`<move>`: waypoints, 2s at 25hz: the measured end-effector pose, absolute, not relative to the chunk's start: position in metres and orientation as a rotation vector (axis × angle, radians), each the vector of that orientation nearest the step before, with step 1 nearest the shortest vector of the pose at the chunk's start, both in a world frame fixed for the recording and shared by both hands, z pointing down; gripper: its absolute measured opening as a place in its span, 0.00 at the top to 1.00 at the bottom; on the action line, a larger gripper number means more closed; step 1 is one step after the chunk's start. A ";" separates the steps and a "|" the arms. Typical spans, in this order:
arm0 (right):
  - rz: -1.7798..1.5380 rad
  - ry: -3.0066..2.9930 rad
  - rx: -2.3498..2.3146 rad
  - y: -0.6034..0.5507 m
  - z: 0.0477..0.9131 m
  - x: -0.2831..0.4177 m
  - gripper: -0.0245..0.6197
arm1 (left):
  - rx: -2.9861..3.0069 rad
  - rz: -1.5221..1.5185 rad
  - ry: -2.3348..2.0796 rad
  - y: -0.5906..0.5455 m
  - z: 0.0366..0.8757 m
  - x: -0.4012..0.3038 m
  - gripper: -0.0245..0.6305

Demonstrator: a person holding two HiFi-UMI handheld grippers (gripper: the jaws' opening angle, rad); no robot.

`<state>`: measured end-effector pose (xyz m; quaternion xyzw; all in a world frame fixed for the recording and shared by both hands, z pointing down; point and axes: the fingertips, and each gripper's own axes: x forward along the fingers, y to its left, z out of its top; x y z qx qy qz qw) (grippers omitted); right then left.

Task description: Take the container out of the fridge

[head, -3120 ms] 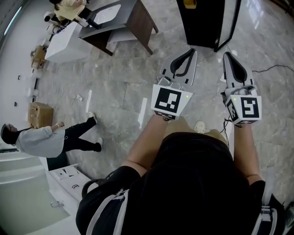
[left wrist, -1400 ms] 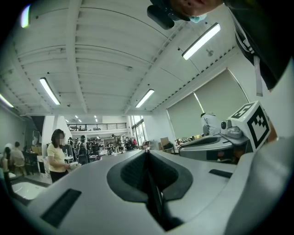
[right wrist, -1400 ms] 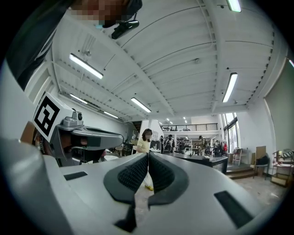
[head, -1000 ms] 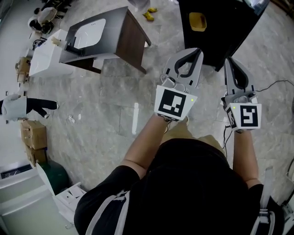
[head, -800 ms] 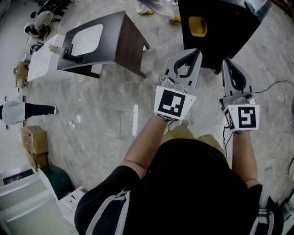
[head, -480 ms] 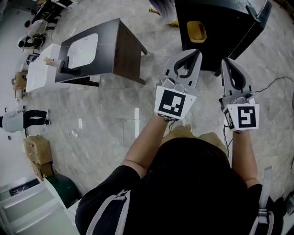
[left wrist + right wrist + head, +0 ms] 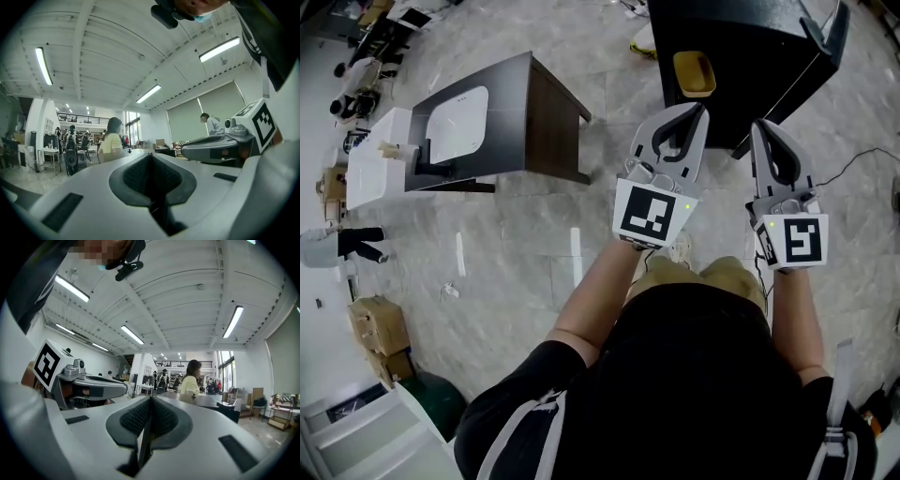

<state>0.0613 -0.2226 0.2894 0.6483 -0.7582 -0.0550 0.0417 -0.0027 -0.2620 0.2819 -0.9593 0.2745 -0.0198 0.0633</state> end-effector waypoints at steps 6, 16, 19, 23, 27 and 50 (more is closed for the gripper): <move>-0.145 -2.332 1.960 -0.236 0.299 0.073 0.90 | -2.901 -0.070 0.854 -0.273 0.291 0.009 0.93; -0.144 -2.463 1.812 -0.284 0.302 0.098 0.90 | -2.863 -0.125 0.949 -0.305 0.295 0.042 0.93; -0.149 -2.501 1.752 -0.300 0.304 0.112 0.90 | -2.856 -0.137 0.993 -0.319 0.298 0.058 0.93; -0.121 -2.553 1.695 -0.320 0.311 0.134 0.90 | -2.808 -0.091 1.036 -0.334 0.296 0.079 0.93; -0.105 -2.610 1.623 -0.335 0.319 0.145 0.90 | -2.783 -0.138 1.079 -0.343 0.303 0.094 0.93; -0.094 -2.449 1.275 -0.405 0.397 0.129 0.90 | -2.772 -0.153 1.167 -0.405 0.333 0.093 0.93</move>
